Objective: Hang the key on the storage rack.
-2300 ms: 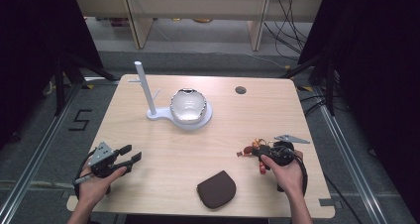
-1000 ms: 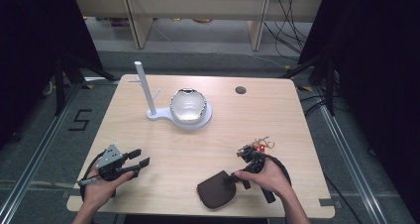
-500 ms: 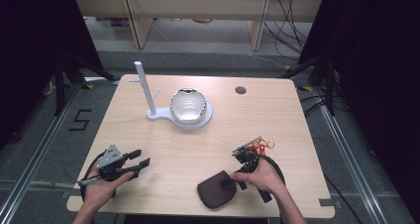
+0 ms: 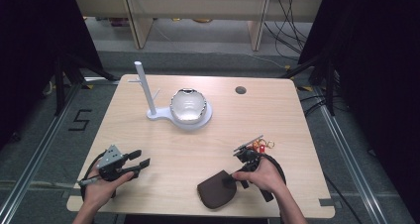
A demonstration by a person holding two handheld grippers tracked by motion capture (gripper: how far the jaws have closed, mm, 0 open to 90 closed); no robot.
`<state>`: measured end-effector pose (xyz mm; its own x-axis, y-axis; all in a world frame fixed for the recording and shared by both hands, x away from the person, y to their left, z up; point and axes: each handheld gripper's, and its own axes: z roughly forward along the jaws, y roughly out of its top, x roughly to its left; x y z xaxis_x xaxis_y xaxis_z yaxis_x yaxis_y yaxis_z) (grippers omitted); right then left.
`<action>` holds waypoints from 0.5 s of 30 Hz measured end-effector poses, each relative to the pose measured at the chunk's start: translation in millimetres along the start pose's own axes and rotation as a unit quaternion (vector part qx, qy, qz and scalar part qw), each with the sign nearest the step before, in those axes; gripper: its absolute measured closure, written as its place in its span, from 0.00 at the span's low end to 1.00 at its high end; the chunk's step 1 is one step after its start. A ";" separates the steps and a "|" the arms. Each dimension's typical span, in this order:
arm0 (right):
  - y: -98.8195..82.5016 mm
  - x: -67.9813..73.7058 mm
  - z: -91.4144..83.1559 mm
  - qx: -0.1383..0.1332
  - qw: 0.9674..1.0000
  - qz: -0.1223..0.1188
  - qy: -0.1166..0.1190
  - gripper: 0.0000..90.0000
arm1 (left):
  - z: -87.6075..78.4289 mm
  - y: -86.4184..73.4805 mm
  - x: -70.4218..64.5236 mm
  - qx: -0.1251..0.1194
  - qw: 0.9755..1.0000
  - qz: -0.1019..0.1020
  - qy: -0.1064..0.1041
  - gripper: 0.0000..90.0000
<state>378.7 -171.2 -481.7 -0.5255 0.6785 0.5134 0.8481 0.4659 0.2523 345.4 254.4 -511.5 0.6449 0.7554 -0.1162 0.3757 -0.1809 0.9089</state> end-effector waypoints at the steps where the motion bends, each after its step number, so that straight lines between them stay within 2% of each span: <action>1: 0.0 -0.9 0.3 -0.004 1.000 -0.008 -0.001 0.72 | -0.1 -0.4 0.2 0.000 1.000 -0.001 0.001 0.52; 2: -0.3 -1.0 -0.6 -0.003 1.000 -0.012 0.005 0.73 | -0.1 -0.4 0.2 0.000 1.000 -0.001 0.001 0.52; 3: -0.1 -0.2 -0.8 -0.013 1.000 -0.018 -0.008 0.74 | -0.1 -0.7 0.3 0.000 1.000 -0.001 0.001 0.52; 4: -0.1 -0.2 -0.8 -0.013 1.000 -0.018 -0.008 0.74 | -0.1 -0.7 0.3 0.000 1.000 -0.001 0.001 0.52; 7: -0.3 5.8 -6.7 -0.021 0.999 -0.046 -0.011 0.78 | -0.5 -0.4 0.3 -0.002 1.000 -0.002 0.001 0.52; 12: -1.0 16.2 -14.7 -0.033 0.998 -0.059 -0.016 0.81 | -0.9 -0.4 0.3 -0.004 1.000 -0.002 0.002 0.52; 13: -1.1 21.0 -18.5 -0.050 0.996 -0.062 -0.031 0.82 | -1.9 -0.2 0.2 0.000 1.000 -0.002 0.006 0.51; 15: -1.1 23.4 -20.7 -0.051 0.996 -0.067 -0.033 0.82 | -1.9 -0.3 0.4 0.000 1.000 -0.002 0.006 0.51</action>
<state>366.8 -167.6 -453.0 -0.6343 0.6524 0.4148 0.7712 0.4970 0.3977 344.3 255.9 -511.0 0.6355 0.7636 -0.1143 0.3781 -0.1787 0.9084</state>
